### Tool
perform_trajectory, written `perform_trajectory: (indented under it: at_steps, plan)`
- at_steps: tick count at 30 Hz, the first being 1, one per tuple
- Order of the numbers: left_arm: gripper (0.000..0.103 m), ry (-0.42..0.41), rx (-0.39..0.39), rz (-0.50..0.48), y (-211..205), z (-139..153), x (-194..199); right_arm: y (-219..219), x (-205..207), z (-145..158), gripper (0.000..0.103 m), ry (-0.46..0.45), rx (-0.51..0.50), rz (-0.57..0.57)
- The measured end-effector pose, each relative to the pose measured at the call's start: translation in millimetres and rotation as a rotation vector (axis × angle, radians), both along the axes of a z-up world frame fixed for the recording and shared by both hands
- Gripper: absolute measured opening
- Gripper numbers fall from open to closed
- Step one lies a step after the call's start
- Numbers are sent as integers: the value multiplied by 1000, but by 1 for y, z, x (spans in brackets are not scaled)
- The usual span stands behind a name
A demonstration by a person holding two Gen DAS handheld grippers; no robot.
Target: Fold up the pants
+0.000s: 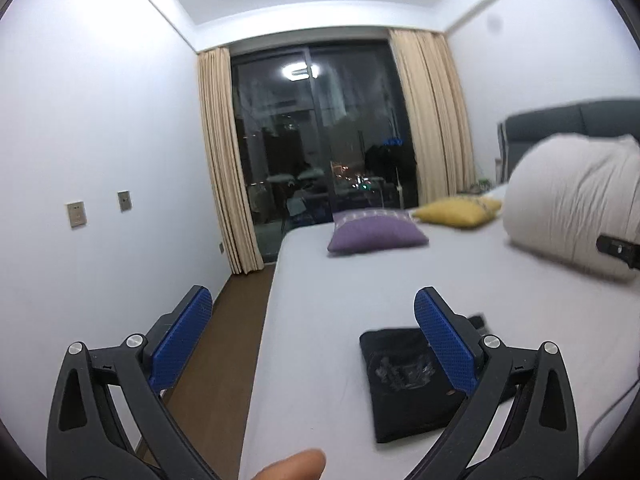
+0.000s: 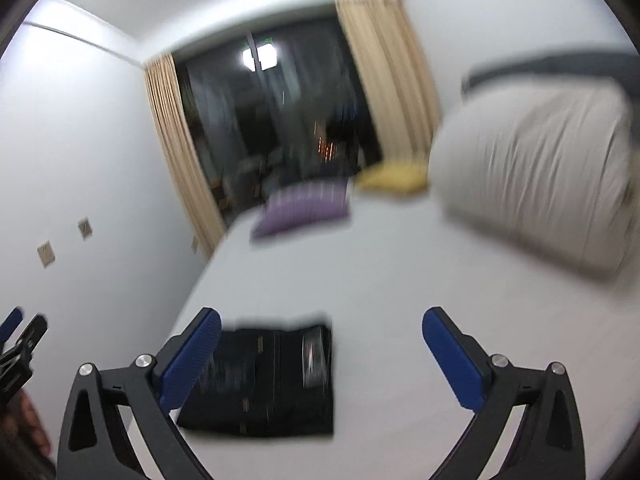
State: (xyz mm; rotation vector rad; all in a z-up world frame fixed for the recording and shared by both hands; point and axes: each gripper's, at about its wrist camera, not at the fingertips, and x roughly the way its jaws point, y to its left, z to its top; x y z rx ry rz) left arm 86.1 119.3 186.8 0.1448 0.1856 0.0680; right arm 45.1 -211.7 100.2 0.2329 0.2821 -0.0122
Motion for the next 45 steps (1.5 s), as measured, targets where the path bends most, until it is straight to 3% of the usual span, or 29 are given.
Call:
perform_trajectory:
  at_steps: [4,7,9,16,20,23,31,45]
  plan:
    - [103,-66,6,-25,-7,35,-34,10,-51,61,103,-190,-82,-75]
    - [103,-30,-63,-59,-2,43,-47,21,-85,90,103,-323,-119,-112]
    - [103,33,-116,-64,0,37,-50,28,-97,97,103,-346,-143,-102]
    - [103,291,-134,5,-11,-17,-45,45,-81,67,103,-99,-112,54]
    - [103,412,-171,8,-8,-51,-40,56,-68,39,103,67,-101,44]
    - [103,466,-169,25,-11,-72,-39,63,-63,19,103,143,-99,30]
    - [103,555,-170,28,-19,-116,-36,78,-51,-33,103,332,-109,17]
    - [103,626,-162,30,-25,-150,-13,85,-47,-65,103,427,-114,46]
